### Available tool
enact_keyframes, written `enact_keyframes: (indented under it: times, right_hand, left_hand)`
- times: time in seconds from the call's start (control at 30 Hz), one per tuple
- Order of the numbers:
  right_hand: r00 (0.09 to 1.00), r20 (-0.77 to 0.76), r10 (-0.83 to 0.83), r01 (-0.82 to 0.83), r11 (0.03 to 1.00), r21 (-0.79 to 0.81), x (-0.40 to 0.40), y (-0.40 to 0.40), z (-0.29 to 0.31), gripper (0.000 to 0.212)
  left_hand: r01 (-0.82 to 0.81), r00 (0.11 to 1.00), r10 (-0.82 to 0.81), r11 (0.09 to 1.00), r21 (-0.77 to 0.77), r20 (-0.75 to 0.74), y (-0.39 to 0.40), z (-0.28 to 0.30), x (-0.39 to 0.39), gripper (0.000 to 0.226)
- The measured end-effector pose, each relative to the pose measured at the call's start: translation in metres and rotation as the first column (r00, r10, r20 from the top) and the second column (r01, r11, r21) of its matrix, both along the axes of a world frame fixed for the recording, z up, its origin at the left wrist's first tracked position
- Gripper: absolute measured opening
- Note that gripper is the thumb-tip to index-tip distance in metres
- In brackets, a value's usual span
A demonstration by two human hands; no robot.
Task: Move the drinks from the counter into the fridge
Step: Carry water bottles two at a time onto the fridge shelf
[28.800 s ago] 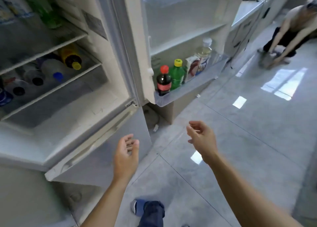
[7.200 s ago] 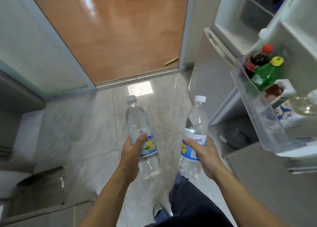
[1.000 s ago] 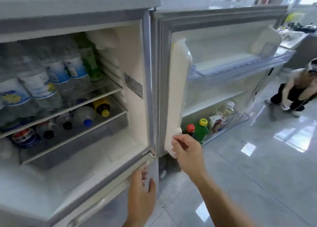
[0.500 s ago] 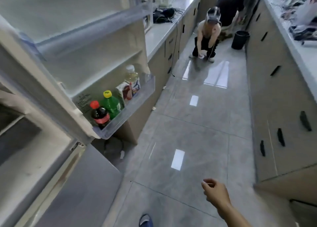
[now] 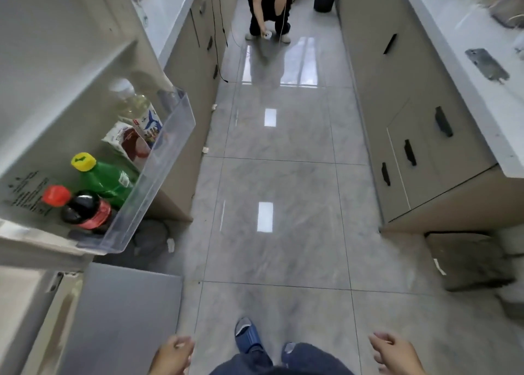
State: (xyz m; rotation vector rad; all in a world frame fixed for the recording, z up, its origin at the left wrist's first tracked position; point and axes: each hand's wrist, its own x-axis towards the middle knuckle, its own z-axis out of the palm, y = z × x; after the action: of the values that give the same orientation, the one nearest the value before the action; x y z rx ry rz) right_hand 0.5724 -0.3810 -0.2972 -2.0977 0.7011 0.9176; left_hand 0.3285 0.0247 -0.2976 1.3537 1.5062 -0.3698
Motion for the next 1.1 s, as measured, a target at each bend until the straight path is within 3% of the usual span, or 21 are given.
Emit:
enact_keyframes:
  times: [0.07,0.27,0.43,0.7,0.9,1.1]
  right_hand:
    - [0.999,-0.007,-0.037,0.037,0.999,-0.026,-0.002,0.000,0.000,0.013]
    - [0.994,-0.018,-0.111,0.109,0.989,-0.101,0.009,-0.001,-0.009,0.020]
    - [0.991,-0.081,-0.108,0.097,0.986,-0.132,0.053,-0.012,-0.038,0.017]
    - [0.996,-0.086,-0.025,0.022,0.999,-0.040,0.234,0.043,-0.033,0.014]
    - [0.981,0.013,0.196,-0.196,0.978,0.067,0.393,0.123,-0.002,0.011]
    - [0.950,0.067,0.306,-0.312,0.940,0.137,0.486,0.202,0.019,0.011]
  left_hand:
    - [-0.017,0.998,0.021,0.999,-0.050,0.067,0.013,0.003,0.038,0.004]
    - [0.099,0.976,-0.097,0.995,-0.001,0.192,0.052,0.012,0.148,0.009]
    - [0.107,0.979,-0.108,0.994,0.016,0.170,0.065,0.005,0.202,0.010]
    - [-0.069,0.997,0.069,0.998,0.009,-0.041,0.057,0.003,0.236,0.013]
    - [-0.091,0.992,0.097,0.993,0.073,-0.078,0.051,0.018,0.284,0.010]
    - [-0.207,0.974,0.212,0.976,0.072,-0.075,0.060,0.017,0.336,0.006]
